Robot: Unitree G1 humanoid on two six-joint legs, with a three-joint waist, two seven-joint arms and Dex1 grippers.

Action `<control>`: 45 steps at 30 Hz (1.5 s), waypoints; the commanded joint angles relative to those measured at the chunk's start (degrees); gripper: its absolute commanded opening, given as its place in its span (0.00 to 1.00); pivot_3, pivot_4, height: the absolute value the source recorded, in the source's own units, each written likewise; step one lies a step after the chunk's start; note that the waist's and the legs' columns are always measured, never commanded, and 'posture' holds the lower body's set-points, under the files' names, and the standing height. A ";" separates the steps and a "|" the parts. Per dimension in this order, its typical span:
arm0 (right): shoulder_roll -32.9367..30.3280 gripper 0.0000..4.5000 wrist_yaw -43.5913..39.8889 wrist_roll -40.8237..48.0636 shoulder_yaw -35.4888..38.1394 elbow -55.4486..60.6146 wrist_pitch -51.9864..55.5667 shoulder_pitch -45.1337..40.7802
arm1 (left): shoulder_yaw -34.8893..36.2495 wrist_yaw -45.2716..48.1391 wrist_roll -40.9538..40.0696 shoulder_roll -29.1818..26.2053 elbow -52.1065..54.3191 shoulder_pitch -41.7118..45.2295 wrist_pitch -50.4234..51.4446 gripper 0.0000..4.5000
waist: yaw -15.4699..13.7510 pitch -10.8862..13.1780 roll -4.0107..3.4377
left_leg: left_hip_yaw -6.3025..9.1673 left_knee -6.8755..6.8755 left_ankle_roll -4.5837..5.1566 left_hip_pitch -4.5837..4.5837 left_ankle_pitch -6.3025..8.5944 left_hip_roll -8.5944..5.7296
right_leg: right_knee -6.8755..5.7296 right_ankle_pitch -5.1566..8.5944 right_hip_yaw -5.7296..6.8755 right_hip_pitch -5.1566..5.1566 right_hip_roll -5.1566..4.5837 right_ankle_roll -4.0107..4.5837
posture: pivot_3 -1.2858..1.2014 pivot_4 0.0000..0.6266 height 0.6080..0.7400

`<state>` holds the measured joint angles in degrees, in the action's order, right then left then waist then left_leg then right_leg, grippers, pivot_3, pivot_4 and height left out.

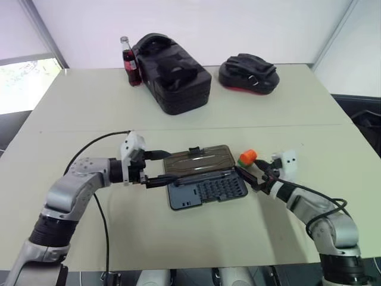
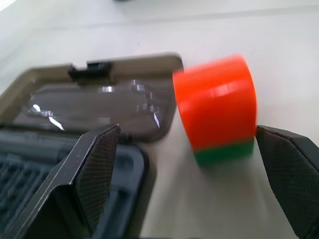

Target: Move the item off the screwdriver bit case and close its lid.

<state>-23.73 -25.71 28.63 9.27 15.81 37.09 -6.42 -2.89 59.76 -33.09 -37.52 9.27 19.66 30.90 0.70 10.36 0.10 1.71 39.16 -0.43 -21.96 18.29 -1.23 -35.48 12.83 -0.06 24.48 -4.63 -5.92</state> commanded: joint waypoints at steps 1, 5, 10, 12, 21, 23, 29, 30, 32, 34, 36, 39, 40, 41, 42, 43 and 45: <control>-0.22 0.99 1.15 -3.79 -0.50 -2.66 -4.19 -2.07 | 1.75 -1.48 -0.07 0.46 2.60 -1.03 -0.46 1.00 | 0.01 0.00 0.00 | -0.01 0.00 0.00 0.00 0.00 0.00 | 0.00 0.00 0.00 0.00 0.00 0.00 | 0.52 0.24 1.00; -0.45 0.94 0.57 -5.85 -0.50 -6.75 -7.19 -3.65 | 1.98 -2.76 -0.20 0.85 4.03 -2.28 -0.32 1.00 | -0.06 0.00 0.00 | 0.00 0.00 0.00 -0.01 0.00 -0.02 | 0.00 0.00 0.00 0.00 0.00 0.00 | 0.52 0.24 1.00; -1.23 0.47 -1.63 -6.34 -0.58 -8.14 -8.45 -3.52 | 2.44 -4.08 -0.47 0.91 5.10 -3.16 -0.10 1.00 | 0.01 -0.01 -0.01 | -0.01 0.00 0.00 0.01 0.00 -0.02 | -0.02 0.00 -0.01 0.00 -0.01 0.00 | 0.52 0.24 1.00; -1.28 0.28 -1.94 -6.43 -0.44 -8.51 -8.69 -3.45 | 2.62 -4.45 -0.57 0.91 5.28 -3.32 -0.07 1.00 | 0.01 -0.01 -0.01 | -0.01 0.00 0.00 0.01 0.00 -0.01 | -0.03 0.00 0.00 0.00 0.00 0.00 | 0.52 0.24 1.00; -2.50 0.29 1.97 -9.29 3.15 -12.85 -12.10 -8.05 | 2.46 -4.92 -0.51 1.42 5.20 -2.21 -0.20 1.00 | 0.05 -0.01 -0.01 | -0.04 0.00 0.00 0.05 0.00 -0.03 | -0.06 0.00 -0.02 -0.01 -0.01 0.00 | 0.52 0.24 1.00; -4.32 0.29 3.38 -11.44 4.53 -16.44 -14.45 -9.89 | 2.05 -4.37 -0.85 1.62 5.45 -1.41 0.16 1.00 | 0.02 -0.01 -0.01 | -0.05 0.00 -0.02 0.05 -0.01 -0.05 | -0.07 -0.01 -0.03 -0.01 -0.01 0.00 | 0.52 0.24 1.00; -12.69 0.29 4.49 -16.91 6.95 -26.32 -19.59 -13.28 | -1.41 -1.31 -0.96 2.65 6.59 2.61 1.23 1.00 | -0.13 -0.01 -0.01 | -0.04 0.00 -0.02 0.00 -0.01 -0.19 | -0.02 0.00 -0.03 -0.02 -0.03 0.00 | 0.52 0.24 1.00; -13.63 0.29 5.54 -17.91 7.47 -28.31 -20.53 -13.62 | -1.76 -1.14 -0.77 3.18 5.98 3.64 1.09 1.00 | -0.05 -0.01 -0.01 | -0.04 0.00 -0.02 0.00 -0.01 -0.18 | -0.01 0.00 -0.03 -0.02 -0.03 0.00 | 0.52 0.24 1.00; -15.31 0.29 9.10 -21.10 7.72 -34.03 -23.29 -14.52 | -2.47 -1.00 0.02 4.64 3.78 5.69 0.40 1.00 | 0.01 -0.01 -0.01 | -0.06 0.00 -0.02 0.01 -0.02 -0.18 | -0.02 -0.01 -0.03 -0.02 -0.02 0.00 | 0.52 0.24 1.00; -16.16 0.29 11.85 -23.47 7.53 -39.34 -26.72 -15.62 | -2.99 -0.70 0.96 5.51 1.83 6.81 -0.43 1.00 | 0.15 -0.01 -0.01 | -0.09 0.00 -0.02 0.07 -0.02 -0.21 | -0.05 -0.01 -0.04 -0.05 -0.02 0.00 | 0.52 0.24 1.00; -16.65 0.29 12.89 -24.46 7.52 -45.21 -30.13 -17.04 | -3.60 -0.53 2.04 6.08 0.70 7.27 -1.44 1.00 | 0.46 -0.01 -0.01 | -0.17 -0.02 -0.02 0.16 -0.02 -0.19 | -0.07 -0.01 -0.11 -0.07 0.00 0.00 | 0.52 0.24 1.00; -16.51 0.29 14.28 -25.00 7.71 -51.44 -33.53 -18.88 | -3.35 -1.04 2.24 6.98 0.74 7.05 -1.71 1.00 | 0.61 -0.01 -0.01 | -0.29 -0.07 -0.01 0.28 -0.02 -0.16 | -0.10 -0.01 -0.26 -0.07 0.06 0.00 | 0.52 0.24 1.00; -16.45 0.29 14.75 -25.00 7.89 -53.30 -34.41 -19.62 | -3.05 -1.38 2.18 7.17 1.06 6.69 -1.58 1.00 | 0.56 -0.01 -0.01 | -0.32 -0.07 -0.01 0.30 -0.02 -0.15 | -0.12 -0.01 -0.31 -0.07 0.06 0.00 | 0.52 0.24 1.00; -16.48 0.29 14.96 -24.95 8.02 -54.68 -35.15 -20.14 | -2.89 -1.65 2.18 7.32 1.38 6.40 -1.46 1.00 | 0.56 -0.01 -0.01 | -0.36 -0.07 -0.01 0.34 -0.02 -0.15 | -0.17 -0.01 -0.37 -0.07 0.06 0.00 | 0.52 0.24 1.00; -16.35 0.29 15.24 -24.52 8.47 -55.96 -35.53 -20.76 | -2.67 -1.95 2.13 7.42 1.77 5.96 -1.29 1.00 | 0.56 -0.01 -0.01 | -0.44 -0.07 -0.01 0.40 -0.02 -0.15 | -0.20 -0.01 -0.48 -0.07 0.06 0.00 | 0.52 0.24 1.00; -16.31 0.29 15.77 -24.37 8.79 -57.36 -35.94 -21.32 | -2.38 -2.31 2.06 7.49 2.16 5.40 -1.16 1.00 | 0.55 -0.01 -0.01 | -0.51 -0.07 -0.01 0.44 -0.02 -0.14 | -0.25 -0.01 -0.57 -0.08 0.06 -0.01 | 0.52 0.24 1.00; -16.10 0.53 16.14 -24.00 9.15 -59.39 -36.67 -22.16 | -1.93 -2.97 2.00 7.54 2.79 4.38 -1.04 1.00 | 0.47 -0.01 -0.01 | -0.57 -0.06 -0.01 0.49 -0.02 -0.13 | -0.29 -0.01 -0.67 -0.08 0.05 -0.01 | 0.52 0.24 1.00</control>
<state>-39.37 -10.40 3.72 16.71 -42.90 2.03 -27.42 -6.30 57.32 -30.69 -29.90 9.84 24.34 30.42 1.17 10.35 0.09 1.13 39.10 -0.44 -21.47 18.27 -1.35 -35.77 12.83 -0.73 24.39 -4.57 -5.93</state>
